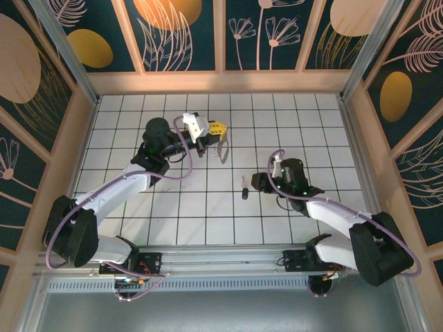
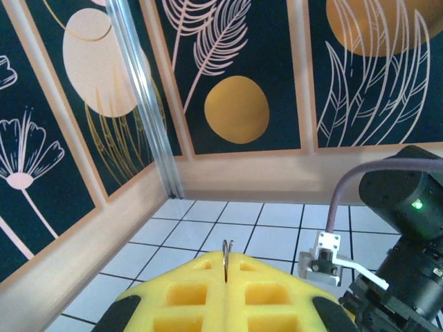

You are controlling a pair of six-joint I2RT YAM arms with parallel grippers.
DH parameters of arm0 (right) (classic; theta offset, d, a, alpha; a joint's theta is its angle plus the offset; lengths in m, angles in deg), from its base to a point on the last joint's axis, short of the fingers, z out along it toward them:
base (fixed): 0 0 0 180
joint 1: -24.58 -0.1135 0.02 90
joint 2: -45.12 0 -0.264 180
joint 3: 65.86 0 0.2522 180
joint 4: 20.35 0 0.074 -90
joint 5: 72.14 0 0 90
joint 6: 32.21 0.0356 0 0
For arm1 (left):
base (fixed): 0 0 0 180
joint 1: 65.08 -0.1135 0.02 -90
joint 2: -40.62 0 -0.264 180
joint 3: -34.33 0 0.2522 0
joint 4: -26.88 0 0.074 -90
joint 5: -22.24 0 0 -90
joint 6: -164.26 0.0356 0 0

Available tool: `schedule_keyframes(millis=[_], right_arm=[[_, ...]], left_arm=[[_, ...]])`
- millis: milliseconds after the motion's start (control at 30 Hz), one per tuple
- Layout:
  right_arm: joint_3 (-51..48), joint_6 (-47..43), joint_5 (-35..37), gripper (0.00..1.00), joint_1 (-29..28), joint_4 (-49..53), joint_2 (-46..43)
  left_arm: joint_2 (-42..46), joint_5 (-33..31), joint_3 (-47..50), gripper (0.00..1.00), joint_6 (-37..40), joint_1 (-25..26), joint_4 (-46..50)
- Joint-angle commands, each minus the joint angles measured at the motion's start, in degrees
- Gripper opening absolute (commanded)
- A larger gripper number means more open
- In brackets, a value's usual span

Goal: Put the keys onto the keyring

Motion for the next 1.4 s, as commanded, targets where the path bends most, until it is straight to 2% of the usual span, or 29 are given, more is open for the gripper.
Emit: schedule_keyframes(millis=[0, 333, 700, 1367], right_arm=[[3.0, 1.6, 6.2, 0.45, -2.3, 3.4, 2.1], [9.3, 5.7, 10.9, 0.34, -7.9, 4.4, 13.2], [13.8, 6.1, 16.4, 0.28, -11.9, 7.6, 19.1], [16.0, 6.4, 24.0, 0.24, -15.1, 13.3, 20.3]], left_arm=[[2.0, -1.9, 1.3, 0.0, 1.0, 0.1, -1.4], [3.5, -3.0, 3.1, 0.0, 1.2, 0.2, -1.9], [4.9, -2.6, 4.0, 0.0, 1.7, 0.1, -1.6], [4.7, -1.4, 3.9, 0.0, 1.6, 0.2, -1.7]])
